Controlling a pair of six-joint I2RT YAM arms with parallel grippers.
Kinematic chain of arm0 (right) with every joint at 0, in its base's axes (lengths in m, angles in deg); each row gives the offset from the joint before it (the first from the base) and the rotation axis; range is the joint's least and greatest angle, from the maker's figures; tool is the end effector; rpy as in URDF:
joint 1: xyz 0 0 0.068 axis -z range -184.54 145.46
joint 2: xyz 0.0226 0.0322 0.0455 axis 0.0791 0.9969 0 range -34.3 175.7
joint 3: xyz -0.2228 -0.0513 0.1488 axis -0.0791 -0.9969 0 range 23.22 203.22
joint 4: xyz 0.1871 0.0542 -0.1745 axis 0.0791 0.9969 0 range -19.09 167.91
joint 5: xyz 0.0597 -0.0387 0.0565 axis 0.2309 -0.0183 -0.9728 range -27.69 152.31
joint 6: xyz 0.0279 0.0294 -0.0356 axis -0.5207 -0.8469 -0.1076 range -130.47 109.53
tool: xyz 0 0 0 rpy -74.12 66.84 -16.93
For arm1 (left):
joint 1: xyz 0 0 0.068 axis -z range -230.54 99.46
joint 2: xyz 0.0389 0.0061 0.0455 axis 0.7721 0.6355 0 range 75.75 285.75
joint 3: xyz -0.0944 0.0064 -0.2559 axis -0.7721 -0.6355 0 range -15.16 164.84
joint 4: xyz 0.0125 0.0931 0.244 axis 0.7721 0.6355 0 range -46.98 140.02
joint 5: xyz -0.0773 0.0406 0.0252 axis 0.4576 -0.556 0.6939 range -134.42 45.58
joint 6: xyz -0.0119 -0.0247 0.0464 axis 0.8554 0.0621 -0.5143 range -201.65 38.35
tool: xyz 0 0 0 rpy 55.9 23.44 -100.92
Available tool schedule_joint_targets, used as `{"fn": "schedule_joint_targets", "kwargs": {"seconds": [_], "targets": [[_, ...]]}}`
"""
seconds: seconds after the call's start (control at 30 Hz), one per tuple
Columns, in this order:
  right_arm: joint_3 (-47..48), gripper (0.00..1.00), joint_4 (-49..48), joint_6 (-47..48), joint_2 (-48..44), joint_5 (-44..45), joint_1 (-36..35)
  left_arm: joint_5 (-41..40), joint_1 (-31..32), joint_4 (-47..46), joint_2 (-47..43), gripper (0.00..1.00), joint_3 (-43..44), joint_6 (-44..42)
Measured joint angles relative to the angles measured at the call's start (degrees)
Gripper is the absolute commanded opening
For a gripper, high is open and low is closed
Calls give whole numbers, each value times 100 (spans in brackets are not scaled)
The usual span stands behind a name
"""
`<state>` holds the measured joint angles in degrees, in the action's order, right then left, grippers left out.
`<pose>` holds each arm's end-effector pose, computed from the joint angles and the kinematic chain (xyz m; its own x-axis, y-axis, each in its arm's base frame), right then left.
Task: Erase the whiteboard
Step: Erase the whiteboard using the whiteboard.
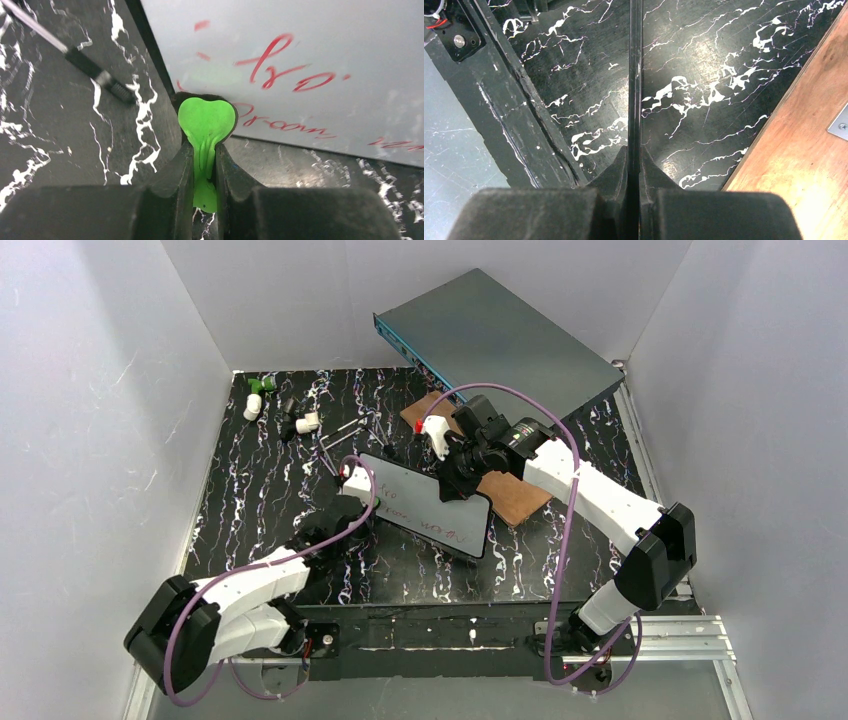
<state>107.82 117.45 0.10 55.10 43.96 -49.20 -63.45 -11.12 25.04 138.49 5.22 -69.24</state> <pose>0.2294 0.2426 0.3326 -0.3981 -0.6380 -0.6592 -0.8952 0.4272 0.1271 0.1762 -0.1298 0.1830 -0.3909 0.0585 -0.9186 0.2937 0.9538 -0.0642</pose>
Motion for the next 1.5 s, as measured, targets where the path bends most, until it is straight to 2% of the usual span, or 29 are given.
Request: {"fn": "schedule_joint_targets", "kwargs": {"seconds": [0.4,0.67,1.03,1.33,1.5], "targets": [[0,1,-44,-61,0,109,35,109,-343,649,-496,0,1139,-343],[-4,1,-44,-111,0,109,37,422,-470,531,-393,0,1045,-216],[-4,1,-48,-136,0,114,48,671,-632,232,514,0,651,85],[-7,1,-46,-87,0,103,63,1185,-704,378,-79,0,693,111],[-7,1,-42,-101,0,83,63,1331,-717,492,-468,0,1023,138]]}}
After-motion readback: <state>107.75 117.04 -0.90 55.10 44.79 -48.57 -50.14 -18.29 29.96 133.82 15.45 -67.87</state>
